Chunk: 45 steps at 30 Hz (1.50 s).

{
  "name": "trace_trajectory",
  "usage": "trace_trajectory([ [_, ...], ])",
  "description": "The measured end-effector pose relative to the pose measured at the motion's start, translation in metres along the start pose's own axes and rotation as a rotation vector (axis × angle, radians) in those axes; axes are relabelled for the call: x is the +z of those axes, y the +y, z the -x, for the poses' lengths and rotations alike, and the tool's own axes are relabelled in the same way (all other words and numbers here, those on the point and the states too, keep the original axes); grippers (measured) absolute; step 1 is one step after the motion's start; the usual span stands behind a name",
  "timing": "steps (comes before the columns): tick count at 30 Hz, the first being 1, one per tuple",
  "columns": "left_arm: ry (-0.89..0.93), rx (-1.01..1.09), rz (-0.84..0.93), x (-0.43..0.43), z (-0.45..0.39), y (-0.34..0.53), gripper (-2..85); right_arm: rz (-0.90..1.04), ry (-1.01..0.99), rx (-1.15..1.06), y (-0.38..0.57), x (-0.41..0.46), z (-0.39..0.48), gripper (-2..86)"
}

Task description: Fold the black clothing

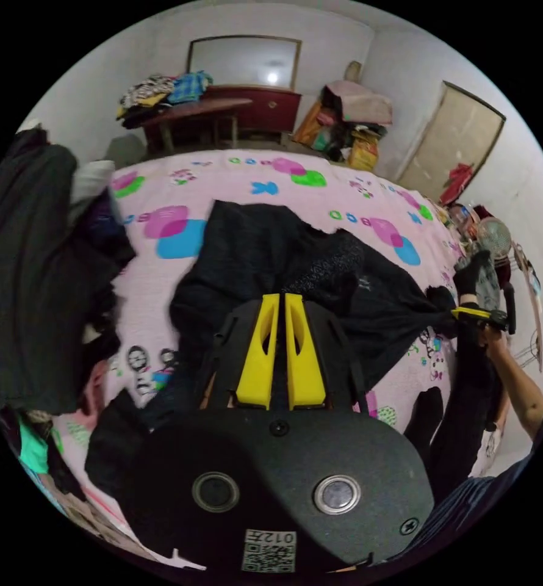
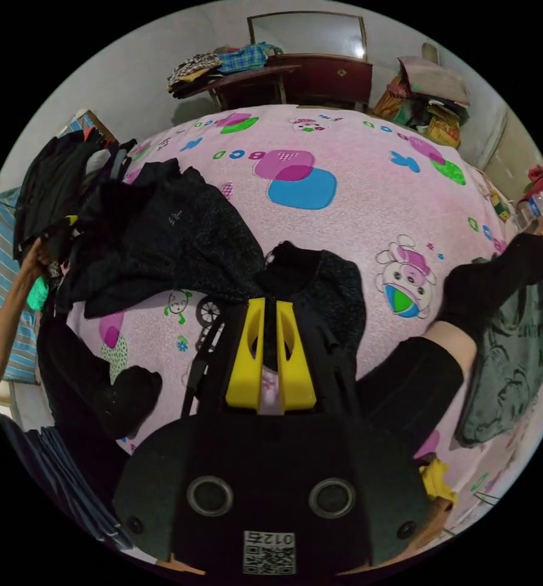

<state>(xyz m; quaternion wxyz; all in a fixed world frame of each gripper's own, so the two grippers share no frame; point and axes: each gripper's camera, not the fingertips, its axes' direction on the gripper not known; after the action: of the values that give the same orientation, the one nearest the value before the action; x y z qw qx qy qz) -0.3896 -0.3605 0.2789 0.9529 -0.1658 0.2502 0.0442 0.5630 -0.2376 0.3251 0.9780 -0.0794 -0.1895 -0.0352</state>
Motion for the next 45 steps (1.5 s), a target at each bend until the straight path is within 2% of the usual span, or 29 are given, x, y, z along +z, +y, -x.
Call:
trace_trajectory([
  [7, -0.224, -0.175, 0.031, -0.075, 0.094, 0.044, 0.5, -0.019, 0.084, 0.159, 0.024, -0.058, -0.081, 2.2],
  [10, -0.287, -0.293, 0.120, -0.080, 0.126, 0.065, 1.3, 0.014, -0.056, 0.176, 0.033, -0.064, -0.102, 4.2],
  [15, -0.322, -0.337, -0.100, -0.115, 0.121, 0.047, 3.2, -0.168, -0.063, 0.108, 0.039, -0.099, -0.101, 6.0],
  [17, -0.239, -0.257, -0.142, -0.111, 0.106, 0.021, 3.7, -0.180, -0.104, 0.078, 0.027, -0.100, -0.100, 6.0],
  [21, -0.020, -0.033, -0.055, -0.045, 0.047, -0.057, 5.1, -0.167, -0.167, 0.100, 0.000, -0.083, -0.102, 6.5],
  [24, 0.034, 0.102, 0.034, 0.015, 0.000, -0.104, 5.9, -0.153, -0.178, 0.110, -0.023, -0.068, -0.101, 7.5],
  [30, 0.052, 0.198, 0.171, 0.096, -0.053, -0.179, 7.2, -0.110, -0.165, 0.142, -0.063, -0.051, -0.108, 8.5],
  [37, 0.028, 0.299, 0.235, 0.130, -0.087, -0.222, 8.8, -0.007, -0.193, 0.111, -0.095, -0.033, -0.104, 9.9],
  [40, -0.019, 0.360, 0.335, 0.142, -0.103, -0.225, 9.0, 0.011, -0.182, 0.081, -0.094, -0.033, -0.092, 8.9],
  [45, -0.044, 0.358, 0.279, 0.124, -0.117, -0.214, 7.2, -0.028, -0.134, 0.053, -0.082, -0.047, -0.070, 7.8],
])
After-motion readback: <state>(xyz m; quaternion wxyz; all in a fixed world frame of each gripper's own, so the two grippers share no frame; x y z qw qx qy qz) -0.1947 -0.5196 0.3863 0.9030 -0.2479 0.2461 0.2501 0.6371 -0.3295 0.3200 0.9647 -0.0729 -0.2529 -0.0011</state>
